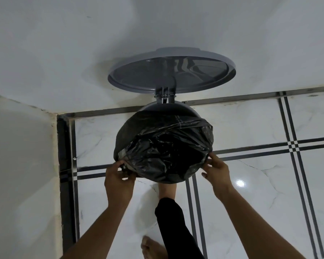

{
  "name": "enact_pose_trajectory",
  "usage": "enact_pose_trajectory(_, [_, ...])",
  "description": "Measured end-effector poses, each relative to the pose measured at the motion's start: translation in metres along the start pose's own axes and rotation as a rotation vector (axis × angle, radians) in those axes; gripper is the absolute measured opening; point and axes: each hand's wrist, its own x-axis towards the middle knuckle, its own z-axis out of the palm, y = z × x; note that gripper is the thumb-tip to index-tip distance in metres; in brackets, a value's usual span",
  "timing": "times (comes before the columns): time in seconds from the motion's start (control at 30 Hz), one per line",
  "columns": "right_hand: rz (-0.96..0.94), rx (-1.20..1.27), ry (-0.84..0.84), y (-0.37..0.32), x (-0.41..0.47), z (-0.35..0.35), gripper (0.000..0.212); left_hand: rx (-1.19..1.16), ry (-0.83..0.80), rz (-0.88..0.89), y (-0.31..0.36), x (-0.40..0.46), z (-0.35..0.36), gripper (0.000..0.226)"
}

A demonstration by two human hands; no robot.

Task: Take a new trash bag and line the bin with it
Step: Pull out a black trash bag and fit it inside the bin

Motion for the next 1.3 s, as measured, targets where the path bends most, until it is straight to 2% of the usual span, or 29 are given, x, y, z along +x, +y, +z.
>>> enact_pose_trajectory(0.07, [0.061,0.065,0.025,-0.014,0.011,-0.004,0.028,-0.091,-0.003,-0.079,0.013,0.015,-0.005,0.045])
enact_pose_trajectory(0.17, [0.103,0.083,0.026,-0.038,0.027,-0.012,0.016,-0.156,-0.024,-0.075,0.037,0.032,-0.014,0.033])
enact_pose_trajectory(0.23, [0.053,-0.072,0.065,-0.050,0.039,-0.016,0.021,-0.153,-0.035,-0.041,0.050,0.041,-0.017,0.024])
enact_pose_trajectory(0.3, [-0.040,-0.256,0.104,-0.061,0.049,-0.017,0.020,-0.150,-0.057,0.004,0.065,0.047,-0.018,0.004])
enact_pose_trajectory(0.4, [-0.136,-0.359,0.057,-0.083,0.059,-0.009,0.009,-0.073,-0.059,0.118,0.080,0.067,-0.014,0.015])
enact_pose_trajectory(0.47, [-0.139,-0.436,-0.038,-0.100,0.066,-0.001,0.014,0.032,-0.052,0.213,0.087,0.086,-0.009,0.037])
enact_pose_trajectory(0.53, [-0.132,-0.488,-0.106,-0.114,0.074,0.008,0.029,0.110,-0.041,0.254,0.097,0.102,-0.005,0.050])
enact_pose_trajectory(0.67, [-0.292,-0.695,-0.076,-0.131,0.085,0.023,0.034,0.274,-0.056,0.366,0.120,0.118,0.000,0.040])
enact_pose_trajectory(0.8, [-0.406,-0.671,-0.054,-0.140,0.096,0.033,0.018,0.347,-0.087,0.514,0.132,0.132,0.001,0.025])
enact_pose_trajectory(0.9, [-0.481,-0.694,-0.009,-0.142,0.105,0.040,0.016,0.358,-0.145,0.651,0.136,0.140,-0.001,0.005])
enact_pose_trajectory(1.0, [-0.540,-0.799,-0.005,-0.144,0.112,0.047,0.013,0.394,-0.182,0.745,0.140,0.147,0.002,0.020])
enact_pose_trajectory(1.1, [-0.523,-0.781,0.026,-0.151,0.117,0.048,0.014,0.412,-0.162,0.732,0.145,0.152,0.007,0.021])
enact_pose_trajectory(1.17, [-0.467,-0.739,0.016,-0.155,0.121,0.050,0.023,0.414,-0.168,0.731,0.149,0.153,0.011,0.018])
enact_pose_trajectory(1.23, [-0.359,-0.677,-0.036,-0.158,0.123,0.053,0.035,0.430,-0.179,0.725,0.152,0.154,0.013,0.017])
enact_pose_trajectory(1.3, [-0.277,-0.583,-0.132,-0.158,0.124,0.053,0.034,0.454,-0.180,0.693,0.151,0.156,0.014,0.021])
